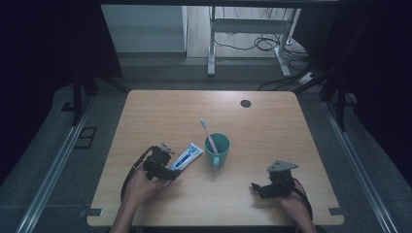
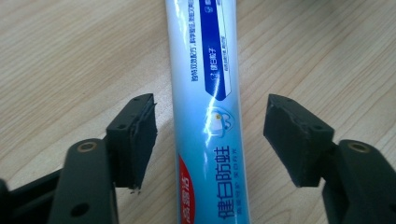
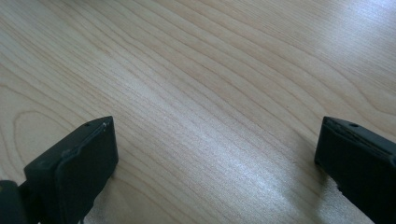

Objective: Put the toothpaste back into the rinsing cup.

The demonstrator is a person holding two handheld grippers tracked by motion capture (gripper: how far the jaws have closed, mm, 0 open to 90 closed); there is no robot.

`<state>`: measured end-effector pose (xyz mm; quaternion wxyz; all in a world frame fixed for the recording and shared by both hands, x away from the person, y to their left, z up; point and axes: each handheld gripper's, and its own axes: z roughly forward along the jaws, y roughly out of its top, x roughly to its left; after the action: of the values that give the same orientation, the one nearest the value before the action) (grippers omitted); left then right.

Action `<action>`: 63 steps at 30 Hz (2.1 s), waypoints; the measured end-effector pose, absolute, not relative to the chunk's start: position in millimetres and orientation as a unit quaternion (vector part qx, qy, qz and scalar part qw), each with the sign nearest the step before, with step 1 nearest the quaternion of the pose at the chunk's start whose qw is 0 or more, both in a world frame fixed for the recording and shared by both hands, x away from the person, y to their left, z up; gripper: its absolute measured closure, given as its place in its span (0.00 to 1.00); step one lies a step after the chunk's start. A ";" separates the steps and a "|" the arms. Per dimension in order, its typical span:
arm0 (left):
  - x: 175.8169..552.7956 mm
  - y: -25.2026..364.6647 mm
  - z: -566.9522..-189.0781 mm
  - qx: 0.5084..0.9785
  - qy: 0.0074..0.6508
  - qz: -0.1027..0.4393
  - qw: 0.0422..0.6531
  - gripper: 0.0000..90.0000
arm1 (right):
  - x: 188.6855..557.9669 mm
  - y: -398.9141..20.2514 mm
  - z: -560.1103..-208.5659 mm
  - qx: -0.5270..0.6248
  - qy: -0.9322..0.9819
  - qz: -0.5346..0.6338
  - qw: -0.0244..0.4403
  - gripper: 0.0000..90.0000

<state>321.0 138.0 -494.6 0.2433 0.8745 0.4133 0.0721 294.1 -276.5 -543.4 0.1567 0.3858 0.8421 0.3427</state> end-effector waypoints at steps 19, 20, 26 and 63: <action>348.9 114.0 -491.8 0.899 0.407 0.033 0.159 0.35 | 294.1 -276.6 -543.4 0.386 0.842 0.342 0.157 0.00; 350.4 112.5 -491.8 0.899 0.408 0.030 0.154 0.35 | 294.1 -276.6 -543.4 0.385 0.842 0.342 0.157 0.00; 362.3 106.8 -493.2 0.907 0.404 0.019 0.117 0.36 | 294.2 -276.6 -543.5 0.385 0.842 0.342 0.157 0.00; 385.1 83.1 -496.8 0.917 0.397 -0.016 0.039 0.64 | 294.1 -276.7 -543.4 0.385 0.843 0.342 0.157 0.00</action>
<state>385.1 83.1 -496.8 0.0393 0.9169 0.3969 -0.0159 294.1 -276.7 -543.4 0.1572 0.3849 0.8427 0.3420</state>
